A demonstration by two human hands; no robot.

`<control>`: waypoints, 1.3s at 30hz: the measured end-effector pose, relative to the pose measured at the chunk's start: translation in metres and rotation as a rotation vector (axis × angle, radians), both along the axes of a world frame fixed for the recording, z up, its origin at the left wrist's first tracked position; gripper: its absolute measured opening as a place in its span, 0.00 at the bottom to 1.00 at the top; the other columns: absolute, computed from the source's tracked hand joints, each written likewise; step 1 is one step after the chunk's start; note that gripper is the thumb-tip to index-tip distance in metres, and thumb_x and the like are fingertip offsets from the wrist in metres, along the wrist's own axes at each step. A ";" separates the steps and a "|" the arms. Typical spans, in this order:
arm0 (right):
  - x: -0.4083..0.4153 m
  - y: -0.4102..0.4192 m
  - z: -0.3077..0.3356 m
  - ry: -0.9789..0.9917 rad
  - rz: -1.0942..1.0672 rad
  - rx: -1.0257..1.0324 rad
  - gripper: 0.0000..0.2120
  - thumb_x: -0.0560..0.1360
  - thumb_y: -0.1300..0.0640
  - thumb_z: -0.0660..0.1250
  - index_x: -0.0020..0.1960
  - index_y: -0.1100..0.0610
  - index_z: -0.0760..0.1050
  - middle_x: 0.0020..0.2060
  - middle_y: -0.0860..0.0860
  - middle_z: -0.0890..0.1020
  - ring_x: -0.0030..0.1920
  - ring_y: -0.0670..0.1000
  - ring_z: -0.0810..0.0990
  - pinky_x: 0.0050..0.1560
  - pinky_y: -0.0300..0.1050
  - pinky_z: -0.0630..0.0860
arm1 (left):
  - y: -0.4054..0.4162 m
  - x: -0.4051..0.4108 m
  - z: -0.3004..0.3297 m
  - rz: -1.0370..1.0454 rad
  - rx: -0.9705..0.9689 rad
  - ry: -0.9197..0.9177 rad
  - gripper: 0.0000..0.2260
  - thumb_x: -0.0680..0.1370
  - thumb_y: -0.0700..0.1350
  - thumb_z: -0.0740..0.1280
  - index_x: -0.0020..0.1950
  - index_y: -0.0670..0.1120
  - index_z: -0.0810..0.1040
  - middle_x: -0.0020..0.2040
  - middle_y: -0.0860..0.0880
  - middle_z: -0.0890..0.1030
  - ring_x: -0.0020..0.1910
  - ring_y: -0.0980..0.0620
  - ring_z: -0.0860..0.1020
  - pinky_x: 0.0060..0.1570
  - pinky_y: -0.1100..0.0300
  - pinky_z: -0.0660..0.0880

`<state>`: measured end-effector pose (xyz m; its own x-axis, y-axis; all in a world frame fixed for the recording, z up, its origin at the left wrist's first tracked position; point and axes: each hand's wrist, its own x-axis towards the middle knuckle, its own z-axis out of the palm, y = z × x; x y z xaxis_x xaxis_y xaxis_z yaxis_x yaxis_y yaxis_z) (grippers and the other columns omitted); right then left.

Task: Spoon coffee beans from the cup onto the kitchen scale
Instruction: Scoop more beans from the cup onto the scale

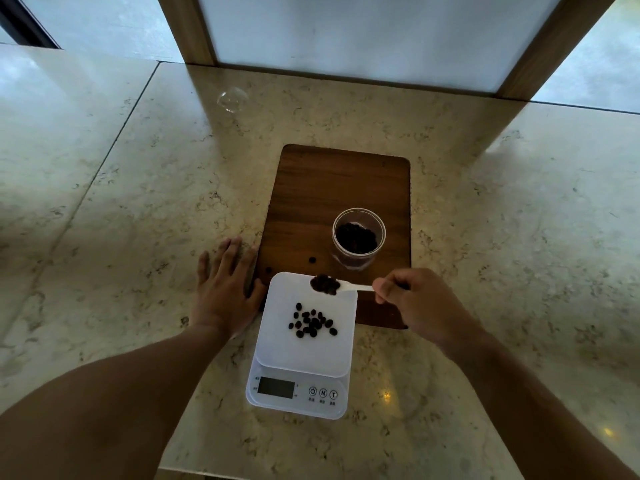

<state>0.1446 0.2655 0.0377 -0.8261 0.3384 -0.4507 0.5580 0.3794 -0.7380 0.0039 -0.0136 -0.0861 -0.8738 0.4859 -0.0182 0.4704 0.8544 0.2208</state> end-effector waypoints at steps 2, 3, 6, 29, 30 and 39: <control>0.006 -0.009 -0.005 -0.022 0.011 0.003 0.16 0.79 0.50 0.64 0.35 0.53 0.80 0.19 0.40 0.75 0.20 0.38 0.71 0.27 0.35 0.62 | 0.000 0.000 0.000 0.004 0.007 0.006 0.30 0.78 0.60 0.50 0.78 0.50 0.59 0.80 0.43 0.58 0.80 0.47 0.48 0.77 0.39 0.46; 0.009 -0.013 -0.007 -0.031 0.011 0.000 0.16 0.79 0.50 0.65 0.35 0.53 0.80 0.20 0.38 0.76 0.21 0.37 0.72 0.28 0.35 0.63 | 0.001 0.000 -0.001 0.007 0.010 0.008 0.30 0.77 0.59 0.51 0.78 0.50 0.60 0.80 0.43 0.59 0.80 0.47 0.49 0.76 0.39 0.47; 0.014 -0.021 -0.014 -0.041 -0.003 -0.022 0.16 0.78 0.51 0.65 0.34 0.54 0.80 0.20 0.39 0.76 0.22 0.37 0.72 0.30 0.38 0.63 | 0.001 -0.001 -0.002 0.012 0.002 0.012 0.29 0.77 0.59 0.51 0.77 0.50 0.60 0.80 0.44 0.59 0.80 0.47 0.49 0.77 0.40 0.47; 0.024 -0.035 -0.026 0.315 0.014 0.339 0.10 0.76 0.55 0.68 0.36 0.55 0.76 0.30 0.45 0.77 0.35 0.45 0.75 0.31 0.30 0.66 | 0.001 0.000 -0.001 0.008 0.001 0.009 0.30 0.77 0.59 0.51 0.78 0.50 0.60 0.80 0.43 0.57 0.80 0.47 0.48 0.76 0.39 0.46; 0.025 -0.035 -0.026 0.340 0.018 0.350 0.10 0.76 0.55 0.69 0.36 0.55 0.76 0.30 0.45 0.76 0.35 0.45 0.75 0.31 0.30 0.66 | 0.001 0.000 -0.001 0.008 0.001 0.008 0.30 0.77 0.59 0.51 0.78 0.50 0.60 0.80 0.43 0.57 0.80 0.47 0.48 0.77 0.40 0.46; 0.034 -0.034 -0.026 0.501 -0.017 0.437 0.09 0.77 0.58 0.69 0.38 0.54 0.77 0.31 0.44 0.75 0.31 0.44 0.73 0.30 0.33 0.65 | 0.000 0.000 -0.001 0.009 -0.002 0.001 0.30 0.77 0.59 0.51 0.78 0.50 0.60 0.80 0.44 0.57 0.80 0.47 0.47 0.77 0.41 0.44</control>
<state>0.1782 0.2316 0.0114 -0.8927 0.4179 0.1686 0.1960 0.6970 -0.6898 0.0037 -0.0132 -0.0875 -0.8780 0.4783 -0.0180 0.4634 0.8588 0.2184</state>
